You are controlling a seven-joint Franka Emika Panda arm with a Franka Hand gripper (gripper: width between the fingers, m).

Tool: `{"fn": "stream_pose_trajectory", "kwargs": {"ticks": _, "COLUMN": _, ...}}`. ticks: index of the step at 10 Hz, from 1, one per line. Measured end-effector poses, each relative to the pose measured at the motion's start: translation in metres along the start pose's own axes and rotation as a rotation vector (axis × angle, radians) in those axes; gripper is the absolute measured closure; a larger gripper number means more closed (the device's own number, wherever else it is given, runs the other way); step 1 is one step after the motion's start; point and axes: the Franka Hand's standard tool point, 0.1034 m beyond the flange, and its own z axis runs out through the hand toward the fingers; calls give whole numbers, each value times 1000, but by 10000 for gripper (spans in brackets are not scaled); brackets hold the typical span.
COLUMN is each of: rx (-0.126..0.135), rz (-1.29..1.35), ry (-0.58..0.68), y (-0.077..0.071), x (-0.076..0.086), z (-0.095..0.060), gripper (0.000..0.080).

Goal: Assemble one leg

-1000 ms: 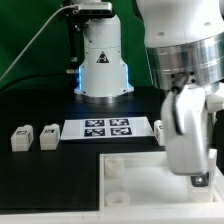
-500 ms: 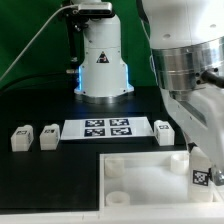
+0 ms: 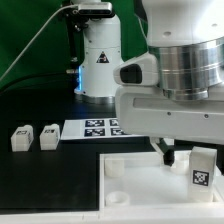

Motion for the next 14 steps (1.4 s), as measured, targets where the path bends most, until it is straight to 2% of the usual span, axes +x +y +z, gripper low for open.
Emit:
{"fn": "stream_pose_trajectory", "kwargs": {"ticks": 2, "rx": -2, "rz": 53, "ry": 0, "y": 0, "x": 0, "z": 0, "gripper": 173}}
{"fn": "stream_pose_trajectory", "kwargs": {"ticks": 3, "rx": -1, "rz": 64, "ry": 0, "y": 0, "x": 0, "z": 0, "gripper": 360}}
{"fn": "stream_pose_trajectory", "kwargs": {"ticks": 4, "rx": 2, "rz": 193, "ry": -2, "y": -1, "x": -1, "z": 0, "gripper": 360}}
{"fn": "stream_pose_trajectory", "kwargs": {"ticks": 5, "rx": 3, "rz": 287, "ry": -2, "y": -1, "x": -1, "z": 0, "gripper": 509}}
{"fn": "stream_pose_trajectory", "kwargs": {"ticks": 7, "rx": 3, "rz": 495, "ry": -4, "y": -1, "x": -1, "z": 0, "gripper": 506}}
{"fn": "stream_pose_trajectory", "kwargs": {"ticks": 9, "rx": 3, "rz": 859, "ry": -40, "y": -2, "x": 2, "z": -4, "gripper": 506}}
{"fn": "stream_pose_trajectory", "kwargs": {"ticks": 10, "rx": 23, "rz": 1081, "ry": -64, "y": 2, "x": 2, "z": -3, "gripper": 506}}
{"fn": "stream_pose_trajectory", "kwargs": {"ticks": 11, "rx": 64, "rz": 1280, "ry": -69, "y": 4, "x": 1, "z": -1, "gripper": 506}}
{"fn": "stream_pose_trajectory", "kwargs": {"ticks": 12, "rx": 77, "rz": 1400, "ry": -58, "y": 4, "x": -2, "z": 0, "gripper": 505}}
{"fn": "stream_pose_trajectory", "kwargs": {"ticks": 13, "rx": 72, "rz": 1448, "ry": -56, "y": 5, "x": -1, "z": -1, "gripper": 505}}
{"fn": "stream_pose_trajectory", "kwargs": {"ticks": 14, "rx": 49, "rz": 1447, "ry": -50, "y": 6, "x": -1, "z": -1, "gripper": 505}}
